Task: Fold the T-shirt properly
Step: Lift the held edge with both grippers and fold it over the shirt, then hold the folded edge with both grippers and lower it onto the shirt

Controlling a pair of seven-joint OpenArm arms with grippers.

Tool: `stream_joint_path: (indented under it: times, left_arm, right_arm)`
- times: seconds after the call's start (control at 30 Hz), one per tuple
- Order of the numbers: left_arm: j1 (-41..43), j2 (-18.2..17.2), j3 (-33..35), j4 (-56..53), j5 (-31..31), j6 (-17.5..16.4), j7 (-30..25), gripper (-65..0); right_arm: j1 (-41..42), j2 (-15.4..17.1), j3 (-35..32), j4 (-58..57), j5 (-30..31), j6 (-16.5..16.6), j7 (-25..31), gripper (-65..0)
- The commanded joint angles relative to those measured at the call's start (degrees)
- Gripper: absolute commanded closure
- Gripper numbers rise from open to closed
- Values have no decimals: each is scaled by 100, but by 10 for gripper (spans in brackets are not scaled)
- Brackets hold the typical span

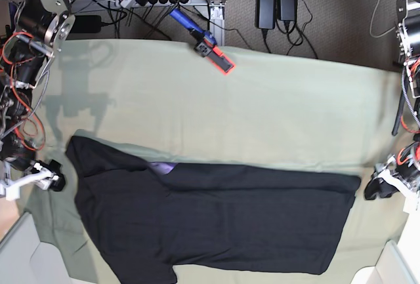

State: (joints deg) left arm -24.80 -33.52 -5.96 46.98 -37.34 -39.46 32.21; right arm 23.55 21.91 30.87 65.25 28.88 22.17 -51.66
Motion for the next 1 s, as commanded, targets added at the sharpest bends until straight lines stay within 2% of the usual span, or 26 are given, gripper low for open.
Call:
stream_joint_path:
  times: [0.0,0.27,0.7,0.97]
  left_arm:
    - [-164,-96,-17,85,-103,-54,-83,-378]
    - [-138,-76,-17,85,-254,-54,-20,-378]
    - [72,-79,-17,85,-269,-54,-20,-378]
    - [72,-76,-17,85,-275,-54,-22,-378]
  right_arm:
    - [11,120,46,90,74,313,87,-444]
    - [-817,81,-157,87,127,315,774,-443]
    - [-772,-535,-212,90,321,330,815,-443]
    - [-704,-588,-214,90,326,334,813,-443]
